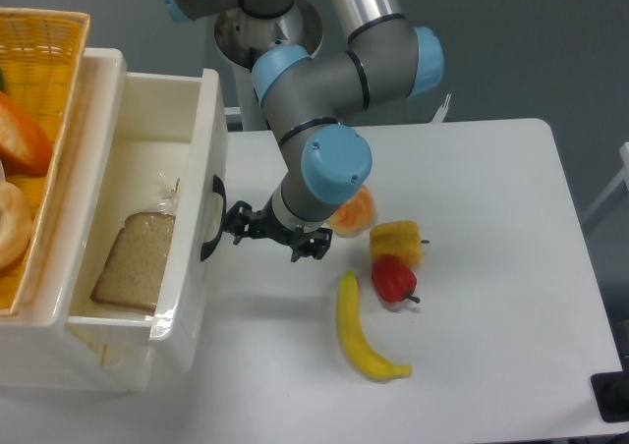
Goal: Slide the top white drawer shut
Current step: 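Push the white drawer front with the gripper into the cabinet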
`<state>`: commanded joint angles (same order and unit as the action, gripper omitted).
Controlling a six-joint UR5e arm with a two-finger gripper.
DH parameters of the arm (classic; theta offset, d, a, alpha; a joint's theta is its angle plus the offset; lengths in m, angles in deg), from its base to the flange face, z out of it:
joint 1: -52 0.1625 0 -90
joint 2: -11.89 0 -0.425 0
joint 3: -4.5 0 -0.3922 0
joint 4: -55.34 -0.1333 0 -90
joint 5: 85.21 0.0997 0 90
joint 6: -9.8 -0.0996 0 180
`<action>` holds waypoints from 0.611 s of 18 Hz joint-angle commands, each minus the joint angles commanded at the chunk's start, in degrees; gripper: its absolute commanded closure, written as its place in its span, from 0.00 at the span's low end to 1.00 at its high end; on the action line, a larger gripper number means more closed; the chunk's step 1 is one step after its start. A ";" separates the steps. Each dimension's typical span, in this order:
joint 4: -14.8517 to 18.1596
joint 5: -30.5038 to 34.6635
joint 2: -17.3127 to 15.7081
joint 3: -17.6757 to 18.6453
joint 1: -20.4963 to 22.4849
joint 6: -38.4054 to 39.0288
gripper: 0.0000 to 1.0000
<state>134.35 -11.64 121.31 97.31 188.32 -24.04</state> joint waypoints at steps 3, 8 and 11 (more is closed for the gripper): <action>0.09 -0.88 -0.18 0.00 -0.96 0.26 0.00; 0.53 -1.50 -0.62 0.00 -2.11 0.44 0.00; 0.61 -1.50 -0.70 0.00 -2.98 0.53 0.00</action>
<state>134.97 -13.14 120.61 97.32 185.34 -23.51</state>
